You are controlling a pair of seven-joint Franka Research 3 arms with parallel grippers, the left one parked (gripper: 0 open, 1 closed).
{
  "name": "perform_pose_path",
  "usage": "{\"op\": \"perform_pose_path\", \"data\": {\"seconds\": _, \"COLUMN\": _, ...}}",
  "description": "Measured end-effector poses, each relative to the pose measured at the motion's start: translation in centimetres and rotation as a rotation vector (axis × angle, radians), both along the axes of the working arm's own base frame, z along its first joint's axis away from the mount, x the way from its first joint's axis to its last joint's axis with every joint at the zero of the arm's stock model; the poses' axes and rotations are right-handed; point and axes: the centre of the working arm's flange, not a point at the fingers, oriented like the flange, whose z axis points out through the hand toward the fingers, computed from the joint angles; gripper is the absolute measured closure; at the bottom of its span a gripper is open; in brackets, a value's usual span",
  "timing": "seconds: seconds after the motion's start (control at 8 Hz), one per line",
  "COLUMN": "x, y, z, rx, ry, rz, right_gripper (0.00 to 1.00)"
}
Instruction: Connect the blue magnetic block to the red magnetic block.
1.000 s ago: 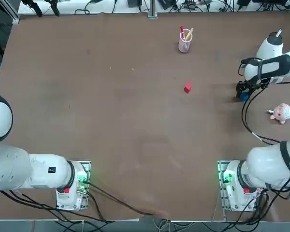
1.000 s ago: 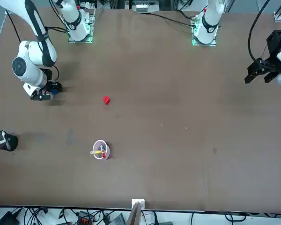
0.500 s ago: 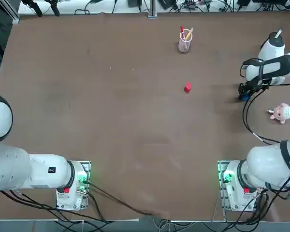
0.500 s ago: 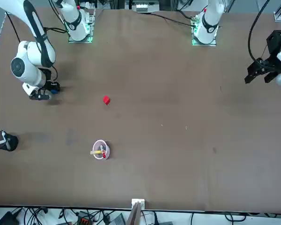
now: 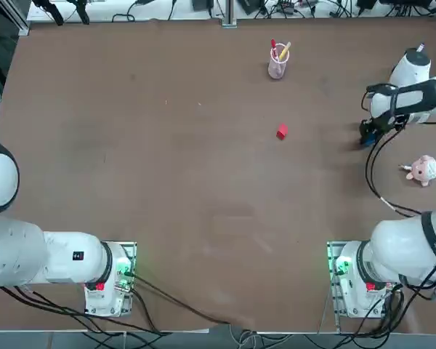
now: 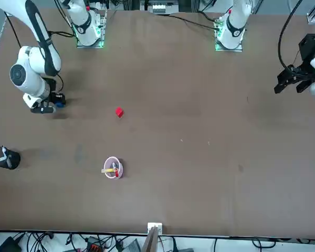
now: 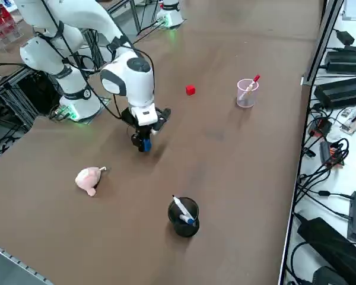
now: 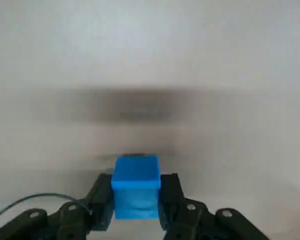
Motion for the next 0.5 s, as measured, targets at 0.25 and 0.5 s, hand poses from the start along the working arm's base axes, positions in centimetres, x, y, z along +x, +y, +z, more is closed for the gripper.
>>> {"op": "perform_pose_path", "data": {"seconds": 0.25, "x": 3.5, "y": -0.4, "z": 1.9, "rx": -0.015, "ry": -0.058, "rz": 0.004, "right_gripper": 0.53}}
{"op": "perform_pose_path", "data": {"seconds": 0.5, "x": 6.8, "y": 0.7, "z": 2.0, "rx": -0.026, "ry": -0.041, "rz": -0.028, "right_gripper": 0.53}}
